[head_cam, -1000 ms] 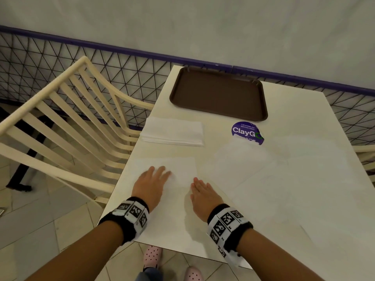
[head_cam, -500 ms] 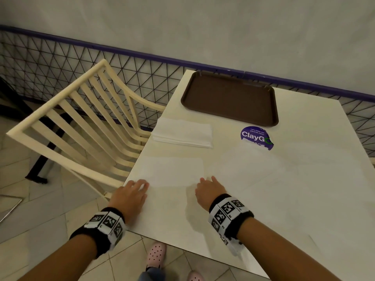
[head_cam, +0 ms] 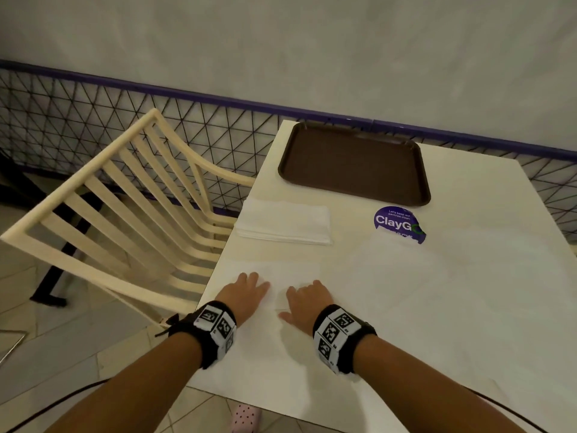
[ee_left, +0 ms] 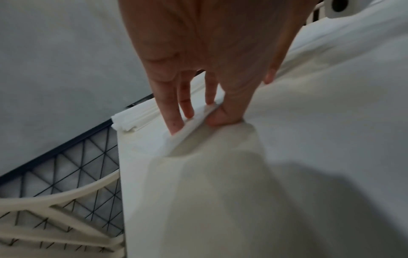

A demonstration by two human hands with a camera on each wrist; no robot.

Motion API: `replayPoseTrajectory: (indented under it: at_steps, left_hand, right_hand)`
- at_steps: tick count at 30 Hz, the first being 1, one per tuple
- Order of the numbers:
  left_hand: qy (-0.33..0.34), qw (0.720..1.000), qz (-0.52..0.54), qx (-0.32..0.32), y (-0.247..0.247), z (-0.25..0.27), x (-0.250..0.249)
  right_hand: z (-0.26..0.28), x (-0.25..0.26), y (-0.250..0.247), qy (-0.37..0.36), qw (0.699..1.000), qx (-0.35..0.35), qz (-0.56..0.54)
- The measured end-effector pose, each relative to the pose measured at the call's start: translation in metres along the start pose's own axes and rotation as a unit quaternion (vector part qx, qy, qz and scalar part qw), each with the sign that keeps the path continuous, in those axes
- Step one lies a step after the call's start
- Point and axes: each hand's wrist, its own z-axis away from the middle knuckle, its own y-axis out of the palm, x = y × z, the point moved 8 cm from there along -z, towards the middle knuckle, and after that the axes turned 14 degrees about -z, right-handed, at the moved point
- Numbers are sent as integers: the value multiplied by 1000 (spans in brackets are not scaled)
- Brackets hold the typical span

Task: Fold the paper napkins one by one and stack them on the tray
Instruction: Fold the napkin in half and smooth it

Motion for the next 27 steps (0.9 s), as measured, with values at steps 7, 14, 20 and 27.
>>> replayPoseTrajectory:
  at_steps: [7, 14, 20, 27]
  left_hand:
    - [87, 996, -21, -9, -11, -11, 19]
    - [69, 983, -83, -148, -102, -57, 96]
    - [27, 964, -102, -245, -140, -89, 135]
    - [71, 945, -77, -309, -84, -105, 110]
  right_hand:
    - [-8, -15, -20, 12, 998, -29, 49]
    - [-20, -64, -133, 73, 981, -177, -2]
    - [-41, -84, -181, 106, 971, -209, -44]
    - [-62, -86, -122, 117, 982, -123, -86]
